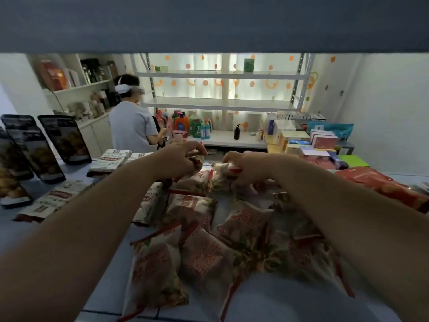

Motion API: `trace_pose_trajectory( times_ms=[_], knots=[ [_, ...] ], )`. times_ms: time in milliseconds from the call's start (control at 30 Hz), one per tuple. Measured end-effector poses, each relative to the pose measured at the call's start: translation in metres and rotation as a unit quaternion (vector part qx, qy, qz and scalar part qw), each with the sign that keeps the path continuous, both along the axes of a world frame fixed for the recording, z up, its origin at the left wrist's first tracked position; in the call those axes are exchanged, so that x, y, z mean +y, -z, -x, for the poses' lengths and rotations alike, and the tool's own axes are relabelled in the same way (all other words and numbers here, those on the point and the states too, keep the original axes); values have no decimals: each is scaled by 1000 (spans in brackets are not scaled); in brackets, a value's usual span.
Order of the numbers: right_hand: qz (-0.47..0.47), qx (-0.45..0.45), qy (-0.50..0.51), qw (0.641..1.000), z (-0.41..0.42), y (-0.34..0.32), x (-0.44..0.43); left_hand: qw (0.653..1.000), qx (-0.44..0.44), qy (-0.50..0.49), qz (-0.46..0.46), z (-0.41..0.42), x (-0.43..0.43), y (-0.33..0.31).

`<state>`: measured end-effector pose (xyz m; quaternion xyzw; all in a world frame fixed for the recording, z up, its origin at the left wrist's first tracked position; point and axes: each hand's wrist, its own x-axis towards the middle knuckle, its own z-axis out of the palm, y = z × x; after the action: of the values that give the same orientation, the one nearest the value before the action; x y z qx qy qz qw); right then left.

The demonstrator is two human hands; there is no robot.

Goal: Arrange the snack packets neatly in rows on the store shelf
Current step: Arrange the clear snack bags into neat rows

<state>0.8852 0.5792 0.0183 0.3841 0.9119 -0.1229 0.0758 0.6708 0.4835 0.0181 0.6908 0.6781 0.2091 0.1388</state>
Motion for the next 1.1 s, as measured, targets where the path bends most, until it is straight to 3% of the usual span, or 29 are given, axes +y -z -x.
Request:
trace_pose_trajectory(
  times_ms=[200, 400, 500, 633, 833, 1100],
  knots=[
    [1, 41, 13, 999, 2, 5, 6, 998, -17, -6, 53, -6, -1, 1],
    [-19, 114, 120, 986, 11, 0, 0, 998, -8, 15, 59, -2, 5, 3],
    [-85, 86, 187, 975, 18, 9, -10, 997, -5, 33, 65, -2, 5, 3],
    [-58, 60, 246, 966, 34, 19, -19, 997, 4, 56, 60, -2, 5, 5],
    [-20, 103, 279, 955, 38, 15, -27, 996, 8, 72, 58, -3, 2, 6],
    [-153, 251, 198, 935, -24, 6, -36, 994, -24, 105, -11, -11, -12, -9]
  ],
)
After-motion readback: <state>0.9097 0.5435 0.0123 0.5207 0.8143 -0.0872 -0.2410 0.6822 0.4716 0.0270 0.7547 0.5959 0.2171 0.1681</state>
